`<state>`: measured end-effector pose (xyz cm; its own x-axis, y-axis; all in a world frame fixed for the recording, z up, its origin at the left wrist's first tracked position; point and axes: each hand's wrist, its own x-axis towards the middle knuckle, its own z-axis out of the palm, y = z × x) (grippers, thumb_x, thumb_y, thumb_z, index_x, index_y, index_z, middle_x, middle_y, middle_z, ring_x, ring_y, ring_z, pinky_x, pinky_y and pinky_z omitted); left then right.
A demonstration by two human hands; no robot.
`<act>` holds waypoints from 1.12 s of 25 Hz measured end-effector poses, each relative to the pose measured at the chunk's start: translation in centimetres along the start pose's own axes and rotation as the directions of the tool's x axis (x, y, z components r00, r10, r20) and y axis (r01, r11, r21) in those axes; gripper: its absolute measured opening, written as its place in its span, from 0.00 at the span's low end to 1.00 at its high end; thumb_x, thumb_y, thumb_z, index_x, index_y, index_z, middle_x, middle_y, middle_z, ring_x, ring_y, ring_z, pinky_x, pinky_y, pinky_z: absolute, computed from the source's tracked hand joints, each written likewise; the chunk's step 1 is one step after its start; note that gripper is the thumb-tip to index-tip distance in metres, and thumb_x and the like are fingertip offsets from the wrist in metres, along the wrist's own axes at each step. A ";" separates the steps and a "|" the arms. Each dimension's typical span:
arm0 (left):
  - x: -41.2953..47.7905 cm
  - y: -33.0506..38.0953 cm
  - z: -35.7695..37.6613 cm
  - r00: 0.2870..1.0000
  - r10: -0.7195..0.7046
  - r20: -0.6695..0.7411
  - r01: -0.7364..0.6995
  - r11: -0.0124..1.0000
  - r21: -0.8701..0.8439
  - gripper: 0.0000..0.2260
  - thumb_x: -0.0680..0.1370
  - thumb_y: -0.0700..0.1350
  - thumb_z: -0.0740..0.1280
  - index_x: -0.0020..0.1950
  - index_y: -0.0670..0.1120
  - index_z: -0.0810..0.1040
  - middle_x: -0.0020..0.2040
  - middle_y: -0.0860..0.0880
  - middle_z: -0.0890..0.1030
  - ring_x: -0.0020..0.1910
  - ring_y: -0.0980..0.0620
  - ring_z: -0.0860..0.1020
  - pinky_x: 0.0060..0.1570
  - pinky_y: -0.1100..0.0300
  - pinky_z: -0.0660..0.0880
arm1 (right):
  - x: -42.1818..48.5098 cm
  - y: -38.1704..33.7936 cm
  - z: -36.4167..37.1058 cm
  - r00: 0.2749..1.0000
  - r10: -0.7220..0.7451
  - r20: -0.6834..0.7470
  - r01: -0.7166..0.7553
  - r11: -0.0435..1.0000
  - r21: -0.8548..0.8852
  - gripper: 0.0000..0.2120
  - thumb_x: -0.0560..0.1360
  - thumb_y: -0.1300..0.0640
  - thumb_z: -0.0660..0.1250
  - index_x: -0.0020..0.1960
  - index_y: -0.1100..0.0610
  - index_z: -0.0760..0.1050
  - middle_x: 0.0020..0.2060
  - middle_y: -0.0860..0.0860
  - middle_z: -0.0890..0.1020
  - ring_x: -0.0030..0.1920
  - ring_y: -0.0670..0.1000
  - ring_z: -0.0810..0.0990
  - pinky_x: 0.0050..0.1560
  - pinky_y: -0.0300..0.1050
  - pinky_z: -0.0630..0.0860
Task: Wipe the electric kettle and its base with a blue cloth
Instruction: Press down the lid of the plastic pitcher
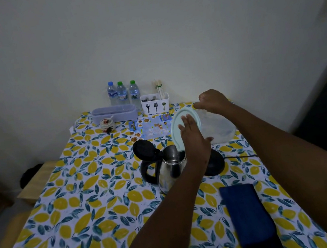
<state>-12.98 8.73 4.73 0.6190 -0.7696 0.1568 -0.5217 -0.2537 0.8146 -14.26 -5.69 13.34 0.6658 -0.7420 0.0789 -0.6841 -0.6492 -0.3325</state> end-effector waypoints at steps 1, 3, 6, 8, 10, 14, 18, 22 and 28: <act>0.0 0.0 -0.1 1.000 0.002 -0.001 -0.002 1.000 0.002 0.47 0.73 0.46 0.74 0.78 0.42 0.42 0.80 0.42 0.45 0.78 0.38 0.43 0.78 0.45 0.49 | 0.0 0.0 0.0 1.000 0.000 -0.004 0.000 1.000 0.004 0.18 0.69 0.49 0.68 0.26 0.55 0.67 0.27 0.51 0.71 0.36 0.55 0.73 0.30 0.43 0.62; 0.0 0.0 -0.2 1.000 0.007 0.000 -0.007 1.000 -0.003 0.47 0.73 0.46 0.73 0.77 0.42 0.42 0.80 0.43 0.45 0.78 0.39 0.43 0.78 0.46 0.48 | 0.0 -0.1 -0.1 1.000 -0.006 -0.006 0.006 1.000 0.003 0.19 0.69 0.49 0.68 0.26 0.55 0.66 0.27 0.51 0.70 0.36 0.55 0.73 0.30 0.43 0.61; 0.1 -0.1 -0.4 1.000 0.012 0.005 -0.012 1.000 -0.023 0.46 0.73 0.45 0.73 0.77 0.42 0.42 0.80 0.43 0.44 0.78 0.39 0.42 0.78 0.46 0.47 | 0.0 -0.4 -0.1 1.000 -0.028 0.009 0.028 0.999 -0.044 0.21 0.70 0.48 0.67 0.26 0.56 0.65 0.27 0.52 0.69 0.36 0.56 0.72 0.29 0.43 0.60; 0.1 -0.1 -0.5 1.000 0.016 0.009 -0.016 1.000 -0.022 0.46 0.74 0.46 0.73 0.77 0.41 0.42 0.80 0.42 0.44 0.78 0.39 0.42 0.78 0.46 0.47 | 0.0 -0.5 -0.1 0.999 -0.031 0.009 0.032 0.998 -0.048 0.21 0.70 0.47 0.67 0.26 0.57 0.65 0.27 0.52 0.69 0.35 0.55 0.71 0.29 0.44 0.60; 0.1 -0.1 -0.6 1.000 0.022 0.008 -0.022 0.999 -0.027 0.46 0.73 0.46 0.73 0.77 0.41 0.42 0.80 0.42 0.44 0.78 0.39 0.42 0.78 0.46 0.47 | 0.1 -0.5 -0.1 1.000 -0.028 0.008 0.029 0.998 -0.050 0.21 0.70 0.47 0.67 0.26 0.57 0.65 0.27 0.52 0.69 0.34 0.55 0.71 0.29 0.43 0.60; 0.2 -0.3 -0.5 1.000 0.020 0.003 -0.020 0.999 -0.027 0.47 0.73 0.46 0.73 0.77 0.41 0.42 0.80 0.42 0.45 0.78 0.40 0.42 0.78 0.46 0.48 | 0.1 -0.5 -0.1 1.000 -0.026 -0.001 0.026 0.998 -0.060 0.20 0.69 0.46 0.67 0.26 0.56 0.65 0.27 0.52 0.69 0.31 0.53 0.69 0.28 0.42 0.59; 0.3 -0.5 -0.4 1.000 0.005 -0.010 -0.005 0.999 -0.051 0.47 0.72 0.46 0.74 0.78 0.43 0.42 0.80 0.43 0.45 0.78 0.40 0.43 0.78 0.45 0.49 | 0.2 -0.8 -0.2 1.000 -0.028 -0.003 0.027 0.997 -0.072 0.19 0.68 0.46 0.67 0.26 0.55 0.66 0.26 0.51 0.69 0.30 0.52 0.68 0.28 0.41 0.58; 0.3 -0.6 -0.3 1.000 -0.001 -0.009 0.001 0.997 -0.071 0.47 0.72 0.46 0.74 0.78 0.44 0.42 0.80 0.44 0.45 0.78 0.40 0.43 0.77 0.45 0.50 | -0.1 -1.1 -0.4 1.000 -0.022 -0.005 0.021 0.999 -0.049 0.18 0.62 0.42 0.63 0.25 0.55 0.66 0.26 0.51 0.69 0.29 0.50 0.68 0.28 0.41 0.58; 0.2 -0.9 -0.5 1.000 0.021 0.005 -0.020 0.999 -0.047 0.47 0.72 0.45 0.74 0.78 0.44 0.41 0.80 0.44 0.45 0.78 0.40 0.43 0.77 0.44 0.50 | -0.2 -0.8 0.0 1.000 -0.008 -0.009 0.008 0.999 -0.049 0.19 0.66 0.43 0.65 0.26 0.56 0.66 0.27 0.52 0.70 0.31 0.53 0.70 0.28 0.41 0.59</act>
<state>-12.05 9.09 4.30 0.6051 -0.7776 0.1708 -0.5061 -0.2102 0.8365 -13.80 -5.02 13.63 0.6685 -0.7382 0.0902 -0.6929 -0.6623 -0.2851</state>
